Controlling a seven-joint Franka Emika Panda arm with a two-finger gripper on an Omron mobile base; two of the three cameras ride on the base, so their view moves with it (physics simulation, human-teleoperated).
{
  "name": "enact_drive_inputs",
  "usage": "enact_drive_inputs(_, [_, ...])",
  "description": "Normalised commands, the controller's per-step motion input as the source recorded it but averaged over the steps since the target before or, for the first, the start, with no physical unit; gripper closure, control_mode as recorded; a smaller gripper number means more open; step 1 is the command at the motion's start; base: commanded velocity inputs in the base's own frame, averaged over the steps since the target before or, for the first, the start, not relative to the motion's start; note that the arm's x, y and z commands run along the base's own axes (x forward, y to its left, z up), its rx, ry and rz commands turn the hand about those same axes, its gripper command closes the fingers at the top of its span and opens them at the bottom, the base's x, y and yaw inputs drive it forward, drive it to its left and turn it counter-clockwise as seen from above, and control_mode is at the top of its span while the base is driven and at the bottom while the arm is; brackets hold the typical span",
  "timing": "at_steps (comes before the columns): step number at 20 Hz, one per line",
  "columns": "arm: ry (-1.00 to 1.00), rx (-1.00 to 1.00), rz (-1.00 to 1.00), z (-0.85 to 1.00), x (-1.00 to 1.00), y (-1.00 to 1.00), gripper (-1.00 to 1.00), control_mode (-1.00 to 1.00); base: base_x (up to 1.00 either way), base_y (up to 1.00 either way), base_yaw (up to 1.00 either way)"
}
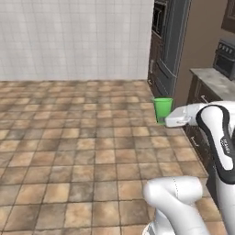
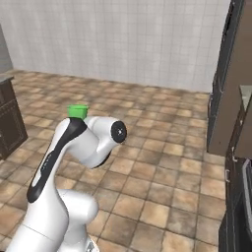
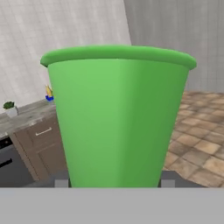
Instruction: There is a tray on the dining counter. Grab the cup, mug, and pitcher and place them on the tray. The pitcher may be placed next to the tray if it cannot fit the tray.
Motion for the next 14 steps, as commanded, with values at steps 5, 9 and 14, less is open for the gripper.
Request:
enact_drive_inputs(5, [0.00, 0.00, 0.00, 0.00, 0.00, 0.00, 1.00, 1.00, 0.91, 0.43, 0.00])
enact_drive_inputs(9, [0.00, 0.00, 0.00, 0.00, 0.00, 0.00, 1.00, 1.00, 0.93, 0.41, 0.00])
enact_drive_inputs(14, [0.00, 0.00, 0.00, 0.00, 0.00, 0.00, 1.00, 1.00, 0.92, 0.43, 0.00])
